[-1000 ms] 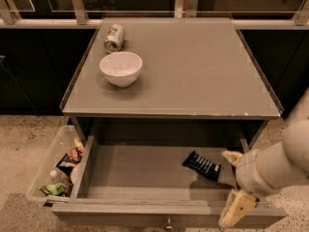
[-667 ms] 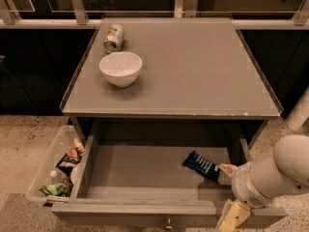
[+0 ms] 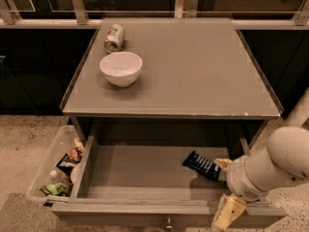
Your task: Pick rxbar blueberry from top drawer and place on counter
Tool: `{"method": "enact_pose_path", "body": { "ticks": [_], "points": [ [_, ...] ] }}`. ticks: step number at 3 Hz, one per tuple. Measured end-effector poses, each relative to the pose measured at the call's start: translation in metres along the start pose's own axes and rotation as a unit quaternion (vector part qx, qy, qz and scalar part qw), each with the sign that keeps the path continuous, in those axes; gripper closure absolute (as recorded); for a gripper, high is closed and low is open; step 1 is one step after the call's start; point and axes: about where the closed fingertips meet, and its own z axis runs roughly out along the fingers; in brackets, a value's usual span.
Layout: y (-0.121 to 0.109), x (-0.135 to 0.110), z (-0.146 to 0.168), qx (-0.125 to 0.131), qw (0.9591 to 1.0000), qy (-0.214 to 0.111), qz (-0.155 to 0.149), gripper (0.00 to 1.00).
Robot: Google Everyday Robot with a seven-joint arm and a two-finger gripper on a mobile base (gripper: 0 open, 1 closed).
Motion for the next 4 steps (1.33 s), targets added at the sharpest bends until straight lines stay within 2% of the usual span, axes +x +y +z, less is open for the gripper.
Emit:
{"method": "enact_pose_path", "body": {
  "ticks": [1,2,3,4],
  "points": [
    [-0.043,-0.066,-0.021,0.0,0.9996,0.002,-0.028,0.0],
    [-0.041,-0.065,-0.02,0.0,0.9996,0.003,-0.027,0.0],
    [-0.044,-0.057,-0.012,0.009,0.9999,-0.003,-0.013,0.0],
    [-0.042,-0.031,0.009,0.045,0.9985,0.017,0.027,0.0]
  ]
}}
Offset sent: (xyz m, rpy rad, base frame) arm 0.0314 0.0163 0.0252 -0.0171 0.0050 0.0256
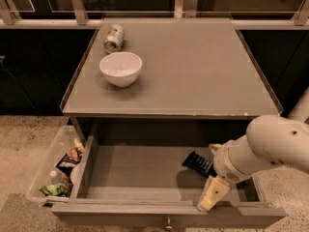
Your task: Pick rxbar blueberry from top drawer and place on counter
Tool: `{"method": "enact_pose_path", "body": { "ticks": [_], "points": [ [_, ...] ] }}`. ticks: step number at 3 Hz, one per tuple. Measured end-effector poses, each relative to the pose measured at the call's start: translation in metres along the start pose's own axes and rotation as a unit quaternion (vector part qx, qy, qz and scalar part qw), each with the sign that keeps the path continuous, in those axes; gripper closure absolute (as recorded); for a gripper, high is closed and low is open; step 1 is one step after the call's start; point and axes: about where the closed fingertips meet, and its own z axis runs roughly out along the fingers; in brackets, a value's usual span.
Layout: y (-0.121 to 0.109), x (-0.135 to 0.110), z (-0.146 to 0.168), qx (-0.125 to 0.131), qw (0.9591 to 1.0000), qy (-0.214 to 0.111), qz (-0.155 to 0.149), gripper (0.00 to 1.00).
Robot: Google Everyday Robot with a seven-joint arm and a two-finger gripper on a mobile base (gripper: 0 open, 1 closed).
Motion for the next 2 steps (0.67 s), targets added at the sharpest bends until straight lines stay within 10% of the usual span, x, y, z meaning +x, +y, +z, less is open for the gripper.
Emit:
{"method": "enact_pose_path", "body": {
  "ticks": [2],
  "points": [
    [-0.0025,0.0023,0.0034,0.013,0.9997,0.0,0.02,0.0]
  ]
}}
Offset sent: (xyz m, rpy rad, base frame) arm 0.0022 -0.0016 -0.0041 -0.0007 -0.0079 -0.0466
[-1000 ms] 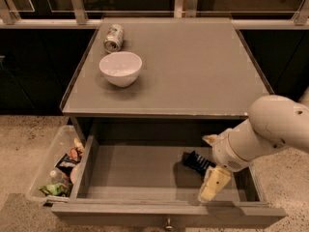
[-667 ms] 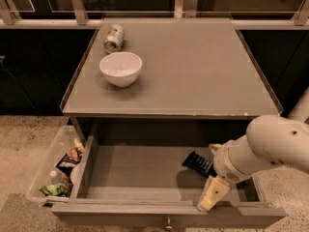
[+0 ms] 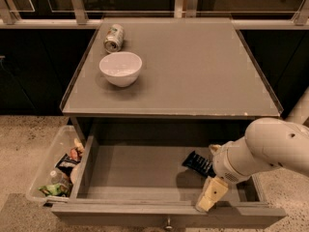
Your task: Pick rxbar blueberry from top drawer and place on counter
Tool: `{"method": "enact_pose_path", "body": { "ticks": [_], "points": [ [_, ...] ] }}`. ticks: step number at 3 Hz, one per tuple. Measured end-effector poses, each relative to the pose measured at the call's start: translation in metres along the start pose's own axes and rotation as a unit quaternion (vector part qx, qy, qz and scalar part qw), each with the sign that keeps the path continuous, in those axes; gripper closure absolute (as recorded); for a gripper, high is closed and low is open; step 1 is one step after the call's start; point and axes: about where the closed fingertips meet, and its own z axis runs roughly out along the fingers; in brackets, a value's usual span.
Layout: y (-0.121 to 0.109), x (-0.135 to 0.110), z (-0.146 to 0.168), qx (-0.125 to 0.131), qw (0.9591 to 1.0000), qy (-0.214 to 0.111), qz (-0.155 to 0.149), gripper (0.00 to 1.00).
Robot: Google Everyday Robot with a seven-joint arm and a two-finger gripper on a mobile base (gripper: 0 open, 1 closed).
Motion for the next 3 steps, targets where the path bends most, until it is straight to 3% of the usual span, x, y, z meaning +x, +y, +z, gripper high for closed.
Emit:
{"method": "enact_pose_path", "body": {
  "ticks": [1,2,3],
  "points": [
    [-0.013,-0.008,-0.002,0.032,0.9993,-0.016,-0.004,0.0],
    [-0.063,-0.036,-0.013,0.126,0.9901,-0.062,-0.006,0.0],
    [-0.063,-0.037,-0.005,0.119,0.9914,-0.053,-0.012,0.0]
  ]
}}
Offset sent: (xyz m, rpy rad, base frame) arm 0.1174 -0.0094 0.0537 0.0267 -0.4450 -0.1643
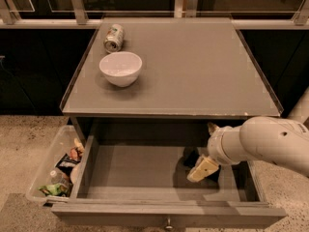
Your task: Pick rxbar blueberry from top drawer and place on counter
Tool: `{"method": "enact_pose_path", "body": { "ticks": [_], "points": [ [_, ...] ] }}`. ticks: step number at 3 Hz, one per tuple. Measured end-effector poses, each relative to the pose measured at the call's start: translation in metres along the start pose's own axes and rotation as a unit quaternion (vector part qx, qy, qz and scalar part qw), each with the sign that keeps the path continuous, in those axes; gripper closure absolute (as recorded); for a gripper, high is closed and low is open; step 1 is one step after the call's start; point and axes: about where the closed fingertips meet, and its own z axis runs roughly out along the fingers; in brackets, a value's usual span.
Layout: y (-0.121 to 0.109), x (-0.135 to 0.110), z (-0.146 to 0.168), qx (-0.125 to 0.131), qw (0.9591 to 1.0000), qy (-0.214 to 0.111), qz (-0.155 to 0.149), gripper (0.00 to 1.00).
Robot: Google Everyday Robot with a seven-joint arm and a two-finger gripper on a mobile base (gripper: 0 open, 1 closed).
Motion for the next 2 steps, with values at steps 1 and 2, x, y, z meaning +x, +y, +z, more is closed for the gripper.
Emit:
{"method": "enact_pose_path", "body": {
  "ticks": [1,2],
  "points": [
    [0.007,0.011,0.025,-0.038,0.9992,0.015,-0.006,0.0],
    [0.02,0.04,0.061,-0.088,0.9958,0.026,0.007,0.0]
  ]
}}
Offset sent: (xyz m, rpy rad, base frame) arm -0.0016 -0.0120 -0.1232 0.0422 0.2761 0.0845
